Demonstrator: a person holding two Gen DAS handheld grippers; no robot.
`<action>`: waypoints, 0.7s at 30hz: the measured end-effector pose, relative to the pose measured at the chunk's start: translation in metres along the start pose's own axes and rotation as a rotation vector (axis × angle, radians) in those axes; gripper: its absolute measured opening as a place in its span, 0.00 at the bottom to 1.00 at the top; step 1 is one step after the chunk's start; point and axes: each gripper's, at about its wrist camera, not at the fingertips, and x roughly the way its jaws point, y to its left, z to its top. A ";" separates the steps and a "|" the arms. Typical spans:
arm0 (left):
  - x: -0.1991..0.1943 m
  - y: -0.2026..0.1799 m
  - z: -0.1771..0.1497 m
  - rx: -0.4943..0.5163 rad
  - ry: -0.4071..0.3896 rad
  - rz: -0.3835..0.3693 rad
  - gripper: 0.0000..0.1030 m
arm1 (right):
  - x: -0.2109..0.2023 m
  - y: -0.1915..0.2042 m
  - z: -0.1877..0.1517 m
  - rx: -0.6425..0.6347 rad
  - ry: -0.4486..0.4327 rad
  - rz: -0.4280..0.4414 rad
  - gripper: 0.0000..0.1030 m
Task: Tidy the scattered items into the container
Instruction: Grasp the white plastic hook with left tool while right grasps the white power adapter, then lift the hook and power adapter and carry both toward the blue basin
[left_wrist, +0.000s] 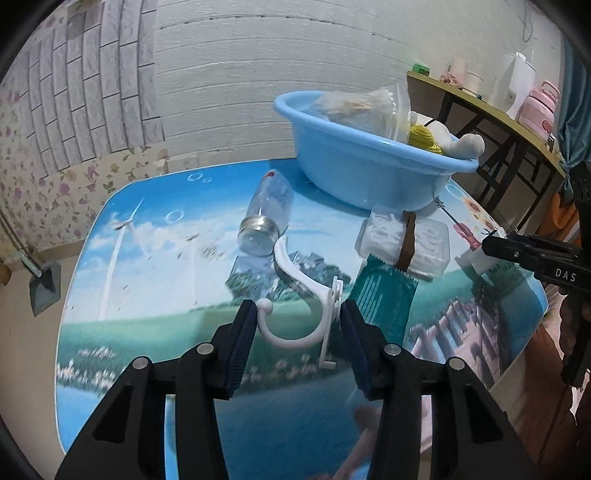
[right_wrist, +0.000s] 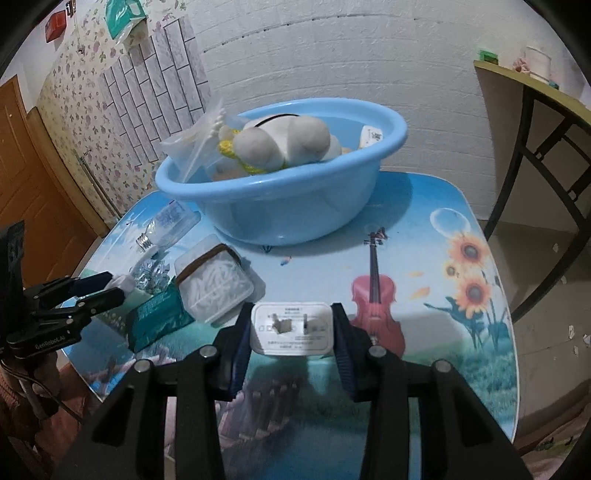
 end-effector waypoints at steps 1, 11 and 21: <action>-0.002 0.001 -0.002 -0.004 0.002 0.003 0.45 | -0.001 -0.002 -0.001 0.003 0.001 0.000 0.38; 0.001 0.005 -0.014 -0.014 0.037 0.026 0.45 | -0.006 0.005 -0.006 0.002 0.003 0.005 0.38; 0.011 0.003 -0.015 -0.007 0.052 0.043 0.45 | -0.004 0.006 -0.016 -0.003 0.021 0.005 0.38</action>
